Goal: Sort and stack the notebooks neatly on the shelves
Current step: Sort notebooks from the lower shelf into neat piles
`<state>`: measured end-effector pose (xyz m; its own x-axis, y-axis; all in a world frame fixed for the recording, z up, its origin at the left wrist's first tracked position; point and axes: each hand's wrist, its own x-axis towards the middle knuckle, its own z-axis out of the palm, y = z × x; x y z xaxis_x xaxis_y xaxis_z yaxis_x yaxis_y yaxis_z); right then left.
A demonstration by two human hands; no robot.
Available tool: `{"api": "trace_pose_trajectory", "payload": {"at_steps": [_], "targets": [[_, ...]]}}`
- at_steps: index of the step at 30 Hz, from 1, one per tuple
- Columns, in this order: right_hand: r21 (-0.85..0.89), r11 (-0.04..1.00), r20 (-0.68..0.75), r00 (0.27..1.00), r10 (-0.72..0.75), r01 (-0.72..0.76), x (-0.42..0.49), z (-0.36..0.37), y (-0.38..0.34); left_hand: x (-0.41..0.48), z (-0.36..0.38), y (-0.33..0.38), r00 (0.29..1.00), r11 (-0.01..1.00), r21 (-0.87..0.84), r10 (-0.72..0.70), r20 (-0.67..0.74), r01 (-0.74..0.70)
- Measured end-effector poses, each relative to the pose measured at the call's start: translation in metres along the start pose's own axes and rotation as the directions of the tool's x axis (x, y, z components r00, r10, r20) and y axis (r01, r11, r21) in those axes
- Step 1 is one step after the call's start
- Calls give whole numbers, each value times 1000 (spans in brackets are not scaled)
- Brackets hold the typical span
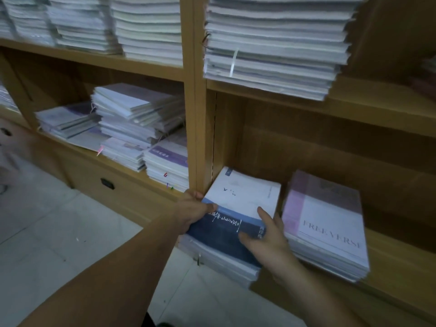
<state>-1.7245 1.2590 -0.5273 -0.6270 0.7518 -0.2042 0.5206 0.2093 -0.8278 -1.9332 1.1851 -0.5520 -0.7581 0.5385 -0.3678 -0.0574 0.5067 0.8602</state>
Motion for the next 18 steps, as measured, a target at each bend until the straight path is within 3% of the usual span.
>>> {"api": "trace_pose_trajectory", "payload": {"at_steps": [2, 3, 4, 5, 7, 9, 12, 18], "targets": [[-302, 953, 29, 999, -31, 39, -10, -6, -2, 0, 1, 0, 1000, 1000, -11, 4, 1, -4], [-521, 849, 35, 996, -85, 90, -18, -5, -4, -1, 0, 0, 1000, 1000, -13, 9, 0, -9], [-712, 680, 42, 977, -209, 176, -25, -3, -4, 0, 0, 0, 1000, 1000, -14, 12, -3, -12], [-803, 541, 63, 939, -339, 249, -30, 2, -4, 0, 1, -1, 1000, 1000, -13, 16, -8, -16], [-820, 461, 127, 892, -433, 340, -31, 12, 1, -1, 2, -2, 1000, 999, -20, 27, -10, -27], [-816, 432, 210, 893, -398, 384, -19, 18, 8, -1, 2, -2, 1000, 998, -52, 24, 10, -24], [-776, 483, 260, 904, -339, 404, -4, 14, 15, -6, -3, -8, 999, 999, -45, 12, 38, -10], [-770, 482, 233, 888, -396, 417, 2, 12, 18, -45, -29, -40, 919, 958, -39, -261, 297, 284]]}}
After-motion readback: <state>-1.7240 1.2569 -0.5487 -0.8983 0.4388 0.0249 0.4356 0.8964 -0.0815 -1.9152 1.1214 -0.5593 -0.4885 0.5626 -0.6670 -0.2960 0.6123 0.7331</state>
